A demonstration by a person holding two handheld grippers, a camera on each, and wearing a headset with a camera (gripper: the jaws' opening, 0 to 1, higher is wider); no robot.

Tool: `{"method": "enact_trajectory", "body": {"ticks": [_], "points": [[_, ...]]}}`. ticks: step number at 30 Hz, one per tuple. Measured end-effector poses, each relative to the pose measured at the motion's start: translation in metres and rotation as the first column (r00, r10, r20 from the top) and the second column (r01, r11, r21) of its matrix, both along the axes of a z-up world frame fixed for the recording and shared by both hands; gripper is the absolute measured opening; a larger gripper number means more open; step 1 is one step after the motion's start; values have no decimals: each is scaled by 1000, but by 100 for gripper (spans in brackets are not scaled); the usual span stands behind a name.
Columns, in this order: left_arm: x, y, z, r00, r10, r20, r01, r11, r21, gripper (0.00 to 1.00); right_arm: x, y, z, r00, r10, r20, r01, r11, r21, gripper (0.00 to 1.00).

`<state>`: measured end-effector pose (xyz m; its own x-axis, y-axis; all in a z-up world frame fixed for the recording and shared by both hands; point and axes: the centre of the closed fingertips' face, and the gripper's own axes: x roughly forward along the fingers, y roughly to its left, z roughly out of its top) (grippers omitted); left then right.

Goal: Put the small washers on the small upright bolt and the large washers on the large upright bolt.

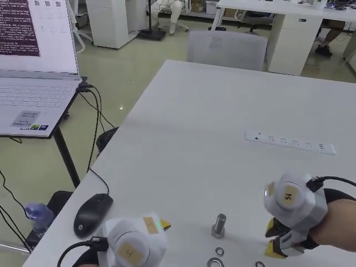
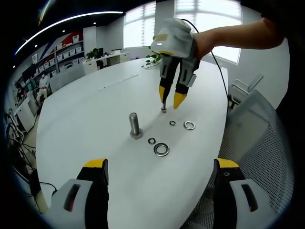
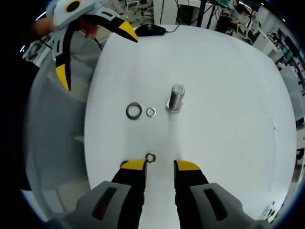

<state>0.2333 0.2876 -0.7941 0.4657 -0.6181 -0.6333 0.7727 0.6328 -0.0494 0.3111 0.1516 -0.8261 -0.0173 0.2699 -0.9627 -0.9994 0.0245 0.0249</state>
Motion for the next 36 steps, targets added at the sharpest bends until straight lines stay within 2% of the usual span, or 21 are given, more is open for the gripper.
{"method": "enact_trajectory", "body": {"ticks": [12, 19, 21, 36], "points": [[2, 1, 2, 1000, 4, 14, -4, 1000, 3, 93, -9, -3, -1, 1000, -3, 2, 3, 1000, 2, 25], [0, 1, 2, 1000, 5, 9, -5, 1000, 5, 91, -14, -9, -13, 1000, -8, -1, 8, 1000, -6, 25], [-1, 1, 1, 1000, 4, 8, -4, 1000, 8, 92, -15, -8, -14, 1000, -21, -15, 21, 1000, 4, 25], [-3, 3, -1, 1000, -2, 7, 2, 1000, 1, 94, -17, -5, -36, 1000, -10, 10, 10, 1000, -10, 26]]}}
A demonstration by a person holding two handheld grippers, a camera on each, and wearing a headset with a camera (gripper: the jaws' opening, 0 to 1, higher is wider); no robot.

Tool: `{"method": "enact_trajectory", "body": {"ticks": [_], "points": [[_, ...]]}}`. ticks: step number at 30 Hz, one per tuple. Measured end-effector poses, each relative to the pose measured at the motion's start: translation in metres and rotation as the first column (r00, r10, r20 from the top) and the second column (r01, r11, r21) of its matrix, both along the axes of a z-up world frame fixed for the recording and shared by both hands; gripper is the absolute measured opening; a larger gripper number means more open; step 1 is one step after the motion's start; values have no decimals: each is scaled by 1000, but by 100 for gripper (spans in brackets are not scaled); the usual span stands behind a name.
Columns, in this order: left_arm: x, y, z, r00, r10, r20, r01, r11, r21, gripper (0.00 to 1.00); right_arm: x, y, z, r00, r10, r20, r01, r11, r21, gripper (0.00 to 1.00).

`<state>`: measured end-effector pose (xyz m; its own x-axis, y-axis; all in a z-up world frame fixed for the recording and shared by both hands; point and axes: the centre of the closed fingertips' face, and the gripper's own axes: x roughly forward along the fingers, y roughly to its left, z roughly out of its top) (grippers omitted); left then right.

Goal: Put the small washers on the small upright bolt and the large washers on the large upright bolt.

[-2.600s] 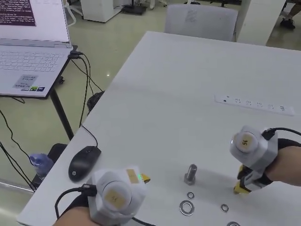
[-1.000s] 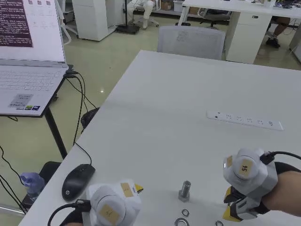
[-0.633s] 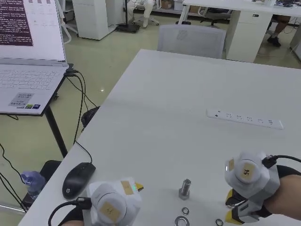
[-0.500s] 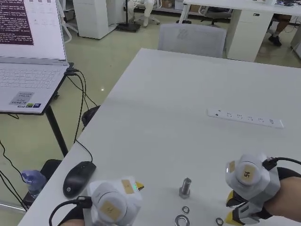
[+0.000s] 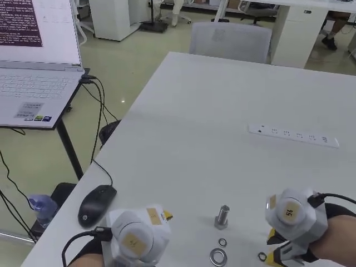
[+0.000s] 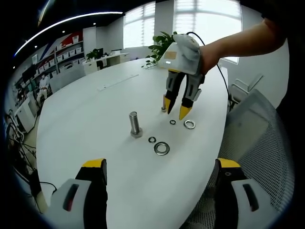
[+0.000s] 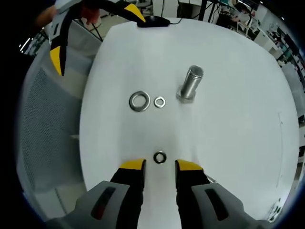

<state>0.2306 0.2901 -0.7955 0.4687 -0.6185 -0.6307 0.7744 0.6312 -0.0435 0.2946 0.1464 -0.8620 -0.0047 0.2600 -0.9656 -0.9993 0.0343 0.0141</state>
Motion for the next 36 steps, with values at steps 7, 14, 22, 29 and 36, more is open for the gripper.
{"method": "enact_trajectory", "body": {"ticks": [7, 14, 22, 29, 36], "points": [[-3, 0, -2, 1000, -10, -7, 10, 1000, -8, 97, 1, 4, -6, 1000, -9, 4, 9, 1000, 4, 27], [-2, 1, -1, 1000, -9, -5, 9, 1000, -13, 99, 3, 4, -10, 1000, -15, 10, 15, 1000, -2, 26], [-1, 2, -2, 1000, -9, -2, 9, 1000, -11, 99, 2, 1, -17, 1000, -18, 11, 18, 1000, -17, 26], [0, 4, -3, 1000, -5, -3, 5, 1000, -10, 99, 4, 1, -18, 1000, -26, 16, 27, 1000, -13, 24], [1, 4, -3, 1000, -6, -4, 6, 1000, -13, 97, 4, 1, -18, 999, -42, 24, 42, 999, -8, 23]]}}
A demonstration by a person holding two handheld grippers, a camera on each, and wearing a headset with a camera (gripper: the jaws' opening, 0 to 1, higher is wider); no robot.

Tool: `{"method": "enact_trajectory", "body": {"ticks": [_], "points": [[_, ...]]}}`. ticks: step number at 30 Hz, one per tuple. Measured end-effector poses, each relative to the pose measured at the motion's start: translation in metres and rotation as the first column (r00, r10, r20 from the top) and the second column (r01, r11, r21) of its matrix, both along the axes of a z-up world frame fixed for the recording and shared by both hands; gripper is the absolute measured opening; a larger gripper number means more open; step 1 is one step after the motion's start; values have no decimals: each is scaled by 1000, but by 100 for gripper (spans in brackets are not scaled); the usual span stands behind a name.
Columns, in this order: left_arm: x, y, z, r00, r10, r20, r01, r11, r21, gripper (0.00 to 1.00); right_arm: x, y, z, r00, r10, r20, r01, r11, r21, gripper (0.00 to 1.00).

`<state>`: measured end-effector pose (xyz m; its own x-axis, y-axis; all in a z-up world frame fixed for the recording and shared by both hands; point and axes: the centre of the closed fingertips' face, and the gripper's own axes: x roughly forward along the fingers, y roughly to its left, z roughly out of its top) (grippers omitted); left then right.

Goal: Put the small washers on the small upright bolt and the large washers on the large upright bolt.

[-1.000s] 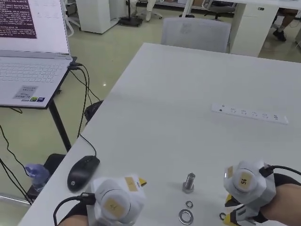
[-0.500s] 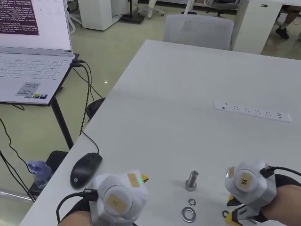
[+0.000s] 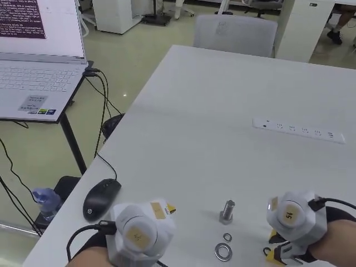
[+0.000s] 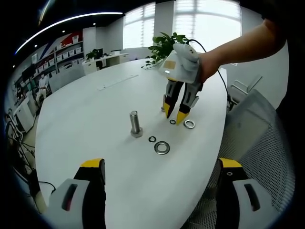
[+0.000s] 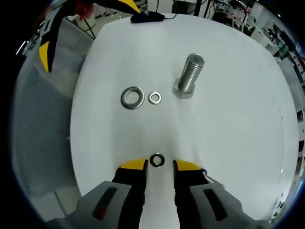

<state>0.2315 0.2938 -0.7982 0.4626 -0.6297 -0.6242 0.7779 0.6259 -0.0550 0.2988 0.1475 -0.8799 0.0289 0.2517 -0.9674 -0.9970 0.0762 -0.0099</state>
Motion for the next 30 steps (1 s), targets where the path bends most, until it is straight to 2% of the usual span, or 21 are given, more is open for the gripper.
{"method": "enact_trajectory", "body": {"ticks": [10, 19, 30], "points": [[0, 0, 1, 1000, -3, 0, 3, 1000, 0, 96, -1, 0, 0, 1000, 14, 7, -15, 1000, 10, 23], [-2, 0, 2, 1000, -3, -5, 3, 1000, -2, 94, -1, 4, 0, 999, 37, 13, -37, 999, 8, 17], [-2, 0, 3, 1000, -1, -10, 1, 1000, -9, 91, -3, 4, -1, 999, 28, 18, -28, 1000, -1, 15]]}}
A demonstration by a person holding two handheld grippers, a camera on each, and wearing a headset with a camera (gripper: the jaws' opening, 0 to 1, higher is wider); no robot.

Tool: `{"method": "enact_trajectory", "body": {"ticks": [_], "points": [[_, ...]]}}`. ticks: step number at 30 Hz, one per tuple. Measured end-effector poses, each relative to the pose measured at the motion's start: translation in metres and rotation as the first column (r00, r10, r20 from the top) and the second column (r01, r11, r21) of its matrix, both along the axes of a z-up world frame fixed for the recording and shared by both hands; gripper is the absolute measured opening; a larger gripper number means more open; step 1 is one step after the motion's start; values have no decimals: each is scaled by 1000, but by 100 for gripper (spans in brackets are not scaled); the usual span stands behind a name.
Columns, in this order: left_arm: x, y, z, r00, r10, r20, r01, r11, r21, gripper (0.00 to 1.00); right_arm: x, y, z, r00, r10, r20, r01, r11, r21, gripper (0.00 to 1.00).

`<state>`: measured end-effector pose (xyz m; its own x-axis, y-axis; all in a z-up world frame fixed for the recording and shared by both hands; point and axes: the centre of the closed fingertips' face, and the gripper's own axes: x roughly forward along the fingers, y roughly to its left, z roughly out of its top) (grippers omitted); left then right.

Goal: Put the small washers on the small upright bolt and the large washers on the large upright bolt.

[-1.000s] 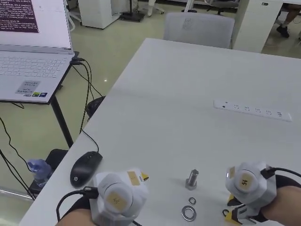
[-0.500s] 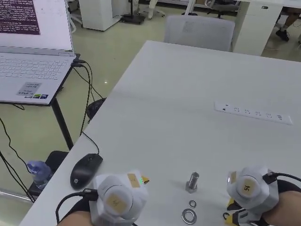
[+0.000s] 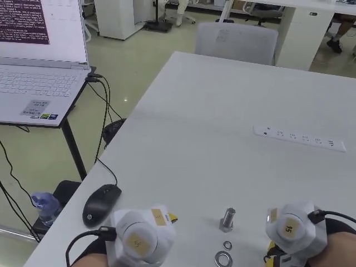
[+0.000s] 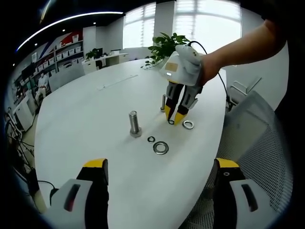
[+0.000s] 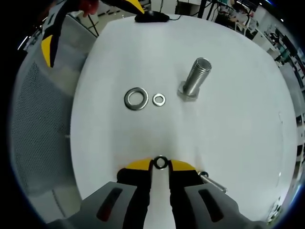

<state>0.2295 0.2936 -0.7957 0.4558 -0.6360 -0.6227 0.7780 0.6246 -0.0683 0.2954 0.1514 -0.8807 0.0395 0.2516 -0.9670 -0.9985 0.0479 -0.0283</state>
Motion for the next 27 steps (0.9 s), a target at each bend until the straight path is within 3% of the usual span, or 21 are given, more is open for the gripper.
{"method": "enact_trajectory", "body": {"ticks": [27], "points": [[2, -3, 5, 1000, 0, 0, 0, 1000, 3, 87, 4, -3, 3, 998, -64, -20, 64, 998, -7, 13]]}}
